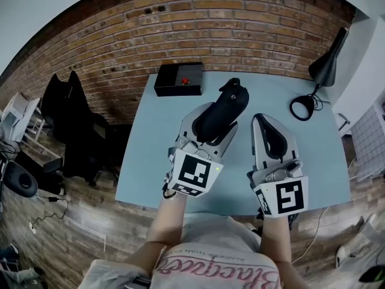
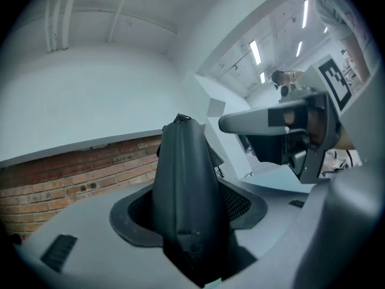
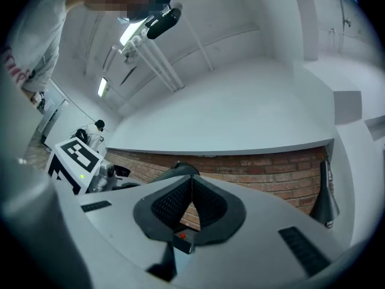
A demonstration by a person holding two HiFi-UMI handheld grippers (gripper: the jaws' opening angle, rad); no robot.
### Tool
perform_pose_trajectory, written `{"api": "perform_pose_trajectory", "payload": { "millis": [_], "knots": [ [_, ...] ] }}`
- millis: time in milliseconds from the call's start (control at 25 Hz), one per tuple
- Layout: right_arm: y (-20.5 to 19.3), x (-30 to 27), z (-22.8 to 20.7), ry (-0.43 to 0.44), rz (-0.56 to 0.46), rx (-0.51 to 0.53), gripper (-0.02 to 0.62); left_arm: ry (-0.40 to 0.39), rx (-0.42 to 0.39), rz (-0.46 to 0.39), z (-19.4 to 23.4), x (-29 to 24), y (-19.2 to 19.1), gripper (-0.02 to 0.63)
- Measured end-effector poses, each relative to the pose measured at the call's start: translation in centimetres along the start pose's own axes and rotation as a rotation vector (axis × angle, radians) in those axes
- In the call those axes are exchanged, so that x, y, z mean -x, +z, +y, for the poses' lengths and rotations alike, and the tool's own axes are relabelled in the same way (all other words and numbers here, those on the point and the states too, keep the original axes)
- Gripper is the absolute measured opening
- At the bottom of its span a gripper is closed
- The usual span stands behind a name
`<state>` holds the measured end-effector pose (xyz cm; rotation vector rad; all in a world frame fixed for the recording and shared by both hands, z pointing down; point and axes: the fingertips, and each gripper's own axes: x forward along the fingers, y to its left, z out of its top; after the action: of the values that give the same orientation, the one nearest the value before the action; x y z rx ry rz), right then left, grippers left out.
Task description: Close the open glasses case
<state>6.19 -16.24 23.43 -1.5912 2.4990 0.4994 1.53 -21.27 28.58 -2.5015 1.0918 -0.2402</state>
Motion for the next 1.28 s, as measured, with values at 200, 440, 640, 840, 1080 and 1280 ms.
{"api": "perform_pose_trajectory", "payload": {
  "millis": [200, 440, 640, 840, 1080, 1280],
  "knots": [
    [1.7, -0.2, 0.4, 0.022, -0.032, 0.011, 0.021, -0.030, -0.064, 0.037, -1.0, -0.2, -0.3, 0.273],
    [1.7, -0.7, 0.8, 0.030, 0.003, 0.060, 0.078, -0.046, -0.213, 0.093, -1.8, -0.4, -0.8, 0.273],
    [1.9, -1.3, 0.7, -0.004, -0.003, 0.057, 0.083, -0.055, -0.284, 0.109, -2.5, -0.5, -0.8, 0.273],
    [1.6, -1.4, 0.7, -0.017, 0.006, 0.109, 0.067, -0.056, -0.269, 0.117, -2.5, -0.7, -1.0, 0.273],
    [1.7, -1.3, 0.8, -0.019, -0.005, 0.119, 0.025, -0.043, -0.278, 0.141, -2.3, -0.9, -1.3, 0.273],
    [1.3, -1.3, 0.8, -0.013, 0.008, 0.111, 0.023, -0.041, -0.284, 0.155, -2.3, -0.9, -1.4, 0.273]
  ]
}}
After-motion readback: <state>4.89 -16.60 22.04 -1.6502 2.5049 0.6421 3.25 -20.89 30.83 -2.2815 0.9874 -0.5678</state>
